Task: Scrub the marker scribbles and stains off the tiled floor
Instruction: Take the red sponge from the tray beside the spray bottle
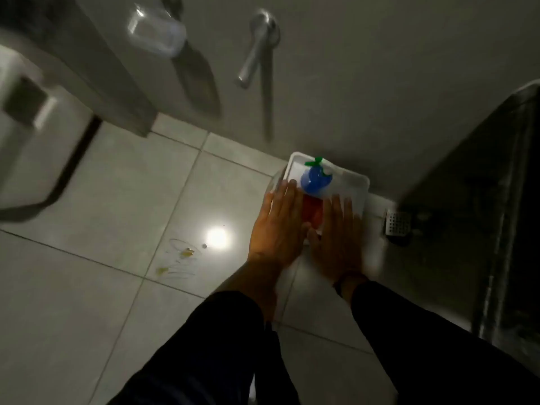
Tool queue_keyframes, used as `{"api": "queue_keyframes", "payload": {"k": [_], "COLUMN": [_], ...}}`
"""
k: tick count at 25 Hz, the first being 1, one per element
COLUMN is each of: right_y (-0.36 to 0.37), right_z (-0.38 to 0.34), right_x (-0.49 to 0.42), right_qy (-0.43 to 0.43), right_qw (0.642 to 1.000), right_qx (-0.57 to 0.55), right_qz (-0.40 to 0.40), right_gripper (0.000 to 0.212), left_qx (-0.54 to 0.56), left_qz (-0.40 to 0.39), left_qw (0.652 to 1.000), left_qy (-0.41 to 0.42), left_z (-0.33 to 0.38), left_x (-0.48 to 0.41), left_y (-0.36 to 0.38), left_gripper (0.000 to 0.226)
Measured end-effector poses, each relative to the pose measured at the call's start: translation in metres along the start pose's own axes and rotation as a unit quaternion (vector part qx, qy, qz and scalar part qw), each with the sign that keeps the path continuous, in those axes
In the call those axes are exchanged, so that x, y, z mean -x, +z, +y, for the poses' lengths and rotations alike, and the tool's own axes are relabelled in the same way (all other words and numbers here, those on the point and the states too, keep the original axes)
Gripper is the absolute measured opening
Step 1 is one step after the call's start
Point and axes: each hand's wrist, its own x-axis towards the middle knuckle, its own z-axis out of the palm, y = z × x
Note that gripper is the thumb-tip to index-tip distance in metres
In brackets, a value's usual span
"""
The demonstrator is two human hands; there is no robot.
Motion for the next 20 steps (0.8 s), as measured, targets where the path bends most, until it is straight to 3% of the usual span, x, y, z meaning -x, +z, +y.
{"api": "queue_keyframes", "payload": {"k": [3, 5, 7, 10, 13, 17, 20], "right_y": [0.063, 0.096, 0.118, 0.148, 0.177, 0.193, 0.177], "right_z": [0.043, 0.065, 0.078, 0.093, 0.099, 0.11, 0.111], "right_x": [-0.04, -0.067, -0.094, -0.136, -0.16, -0.175, -0.167], "right_qy": [0.054, 0.094, 0.154, 0.262, 0.33, 0.379, 0.387], "right_qw": [0.994, 0.983, 0.969, 0.935, 0.891, 0.829, 0.779], "right_qx": [-0.041, -0.103, -0.16, -0.188, -0.272, -0.391, -0.481], "right_qz": [-0.083, -0.122, -0.109, -0.144, -0.15, -0.13, -0.108], "right_gripper": [0.075, 0.069, 0.063, 0.079, 0.086, 0.058, 0.031], "left_qx": [0.116, 0.154, 0.149, 0.11, 0.102, 0.175, 0.265], "left_qz": [-0.021, -0.036, -0.077, -0.124, -0.102, -0.095, -0.074], "left_qw": [0.984, 0.976, 0.974, 0.967, 0.955, 0.934, 0.917], "left_qy": [-0.136, -0.151, -0.152, -0.193, -0.258, -0.298, -0.29], "left_z": [-0.001, -0.004, -0.006, -0.006, -0.003, -0.005, -0.005], "left_x": [-0.051, -0.085, -0.115, -0.16, -0.184, -0.201, -0.199], "left_y": [0.068, 0.104, 0.125, 0.152, 0.171, 0.174, 0.163], "left_gripper": [0.069, 0.062, 0.066, 0.064, 0.064, 0.065, 0.053]}}
